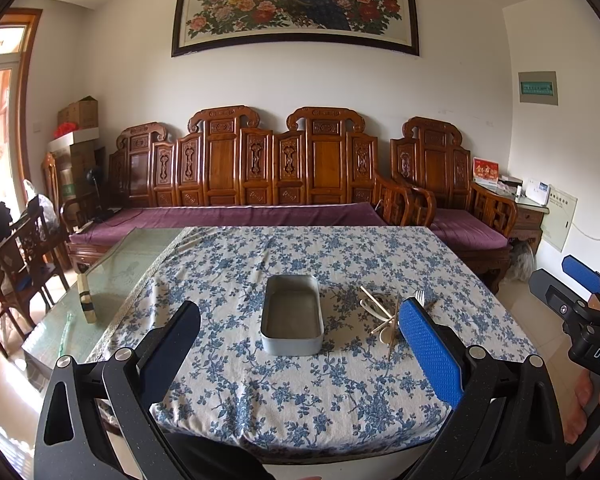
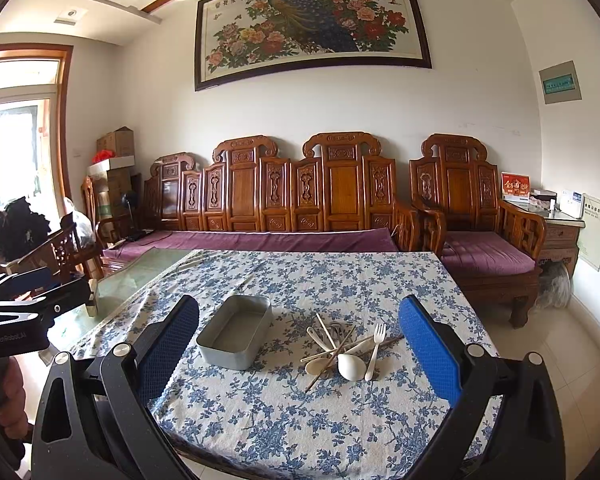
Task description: Organize utensils
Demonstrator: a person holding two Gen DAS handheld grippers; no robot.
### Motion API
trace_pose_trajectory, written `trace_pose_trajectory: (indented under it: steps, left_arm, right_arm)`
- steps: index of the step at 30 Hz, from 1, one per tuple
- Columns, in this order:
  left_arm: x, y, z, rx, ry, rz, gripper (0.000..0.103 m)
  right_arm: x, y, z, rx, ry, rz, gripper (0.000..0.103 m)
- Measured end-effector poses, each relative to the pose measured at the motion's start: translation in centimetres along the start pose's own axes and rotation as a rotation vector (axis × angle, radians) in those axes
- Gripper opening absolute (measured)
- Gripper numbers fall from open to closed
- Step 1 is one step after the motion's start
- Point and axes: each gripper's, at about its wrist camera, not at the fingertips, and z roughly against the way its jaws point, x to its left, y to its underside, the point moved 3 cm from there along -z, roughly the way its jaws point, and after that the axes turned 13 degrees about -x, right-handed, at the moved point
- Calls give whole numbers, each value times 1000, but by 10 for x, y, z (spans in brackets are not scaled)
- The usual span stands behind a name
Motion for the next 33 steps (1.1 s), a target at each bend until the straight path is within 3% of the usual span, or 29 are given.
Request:
trace_pose_trajectory:
  steps: [33]
  left_arm:
    - [-2, 2, 0, 3, 2, -6, 97]
  right_arm:
    - [0, -2, 1, -2, -1, -1, 100]
